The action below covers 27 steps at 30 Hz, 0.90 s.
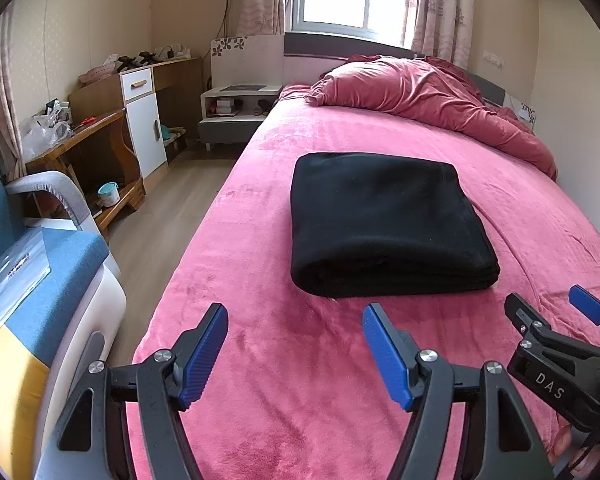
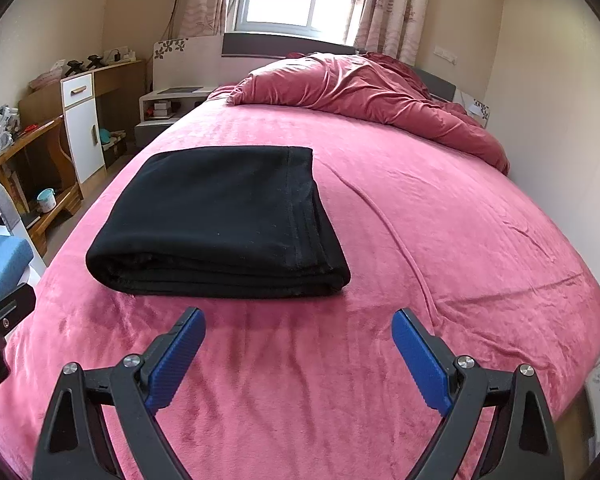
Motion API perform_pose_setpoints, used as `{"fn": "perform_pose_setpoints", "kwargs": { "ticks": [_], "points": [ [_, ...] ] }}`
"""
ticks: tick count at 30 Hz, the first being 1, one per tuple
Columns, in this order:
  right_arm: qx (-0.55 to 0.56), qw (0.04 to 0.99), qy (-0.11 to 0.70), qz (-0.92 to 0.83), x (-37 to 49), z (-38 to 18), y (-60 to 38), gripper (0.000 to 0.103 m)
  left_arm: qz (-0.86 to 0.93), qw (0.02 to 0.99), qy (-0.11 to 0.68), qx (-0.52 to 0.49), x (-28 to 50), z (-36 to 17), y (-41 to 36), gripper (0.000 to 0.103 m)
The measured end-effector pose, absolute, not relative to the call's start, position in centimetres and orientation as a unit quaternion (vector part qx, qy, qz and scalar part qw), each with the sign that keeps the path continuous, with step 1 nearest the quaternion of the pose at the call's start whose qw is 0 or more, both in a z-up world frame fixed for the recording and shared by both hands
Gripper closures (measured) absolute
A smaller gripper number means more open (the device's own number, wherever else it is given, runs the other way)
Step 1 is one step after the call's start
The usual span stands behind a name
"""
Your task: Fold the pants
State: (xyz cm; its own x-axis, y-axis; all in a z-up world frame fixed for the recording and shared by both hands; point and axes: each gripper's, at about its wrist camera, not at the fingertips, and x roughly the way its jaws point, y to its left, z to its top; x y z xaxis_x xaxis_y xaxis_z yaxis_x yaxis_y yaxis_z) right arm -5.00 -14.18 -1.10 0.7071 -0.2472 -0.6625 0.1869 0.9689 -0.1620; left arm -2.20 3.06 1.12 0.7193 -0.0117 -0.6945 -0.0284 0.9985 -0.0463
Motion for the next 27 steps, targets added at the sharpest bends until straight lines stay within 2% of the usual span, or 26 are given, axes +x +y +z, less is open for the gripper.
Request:
{"fn": "perform_pose_setpoints", "kwargs": {
  "ticks": [27],
  "points": [
    [-0.044,0.924,0.362,-0.12,-5.12,-1.18,-14.27,0.008,-0.002,0.925,0.379,-0.023,-2.61,0.84,2.84,0.032]
  ]
}}
